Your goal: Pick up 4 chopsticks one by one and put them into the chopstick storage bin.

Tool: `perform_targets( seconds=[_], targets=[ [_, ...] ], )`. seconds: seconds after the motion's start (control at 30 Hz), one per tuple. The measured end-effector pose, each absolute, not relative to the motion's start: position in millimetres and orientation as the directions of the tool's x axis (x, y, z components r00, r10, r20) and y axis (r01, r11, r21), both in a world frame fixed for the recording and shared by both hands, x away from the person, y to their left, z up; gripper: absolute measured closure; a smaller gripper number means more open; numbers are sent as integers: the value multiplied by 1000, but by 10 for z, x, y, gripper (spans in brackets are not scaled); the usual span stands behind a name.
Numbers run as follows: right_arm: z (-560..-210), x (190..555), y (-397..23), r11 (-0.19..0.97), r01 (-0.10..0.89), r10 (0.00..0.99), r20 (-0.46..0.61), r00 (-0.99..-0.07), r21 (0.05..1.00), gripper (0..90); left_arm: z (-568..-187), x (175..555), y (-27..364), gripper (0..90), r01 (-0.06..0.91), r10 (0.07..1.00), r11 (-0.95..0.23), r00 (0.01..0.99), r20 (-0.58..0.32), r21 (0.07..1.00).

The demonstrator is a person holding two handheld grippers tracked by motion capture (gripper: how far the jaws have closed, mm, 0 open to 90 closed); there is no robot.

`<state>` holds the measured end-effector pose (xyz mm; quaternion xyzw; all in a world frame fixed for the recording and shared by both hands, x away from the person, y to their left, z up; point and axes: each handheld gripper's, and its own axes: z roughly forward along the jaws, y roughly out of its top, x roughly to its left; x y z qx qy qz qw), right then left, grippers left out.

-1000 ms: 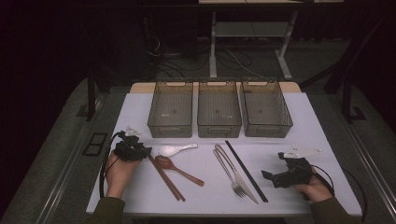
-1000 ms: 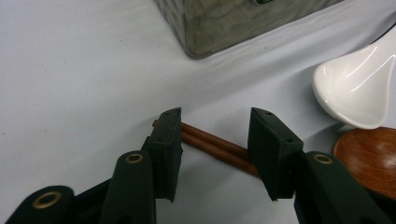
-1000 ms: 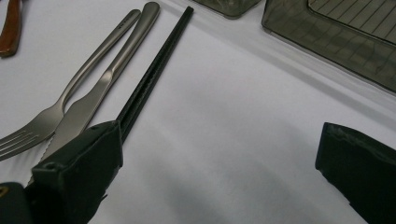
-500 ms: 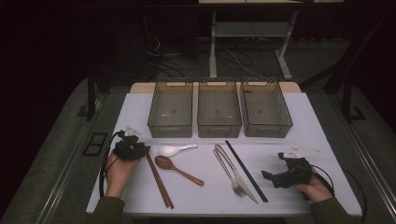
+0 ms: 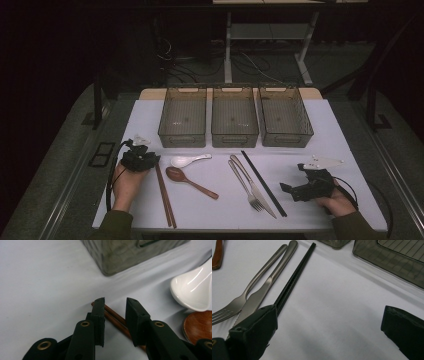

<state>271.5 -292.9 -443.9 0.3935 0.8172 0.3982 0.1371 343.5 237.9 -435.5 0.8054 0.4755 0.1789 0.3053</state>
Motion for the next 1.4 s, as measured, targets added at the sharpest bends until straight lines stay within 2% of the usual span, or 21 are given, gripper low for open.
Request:
perform_targets(
  seconds=[0.23,0.43,1.4],
  targets=[
    [-4440,2715,-2930,373,535,753,89,-652,758,6,-4328,3428,2442,652,675,893,-315,449,-34,667],
    [-4438,2714,-2936,373,535,754,88,-651,758,6,-4348,3435,2411,650,687,893,-324,449,-29,651],
    [-4441,2709,-2930,380,533,752,83,-654,756,6,-4375,3452,2438,766,685,882,-359,472,-10,635]
  ],
)
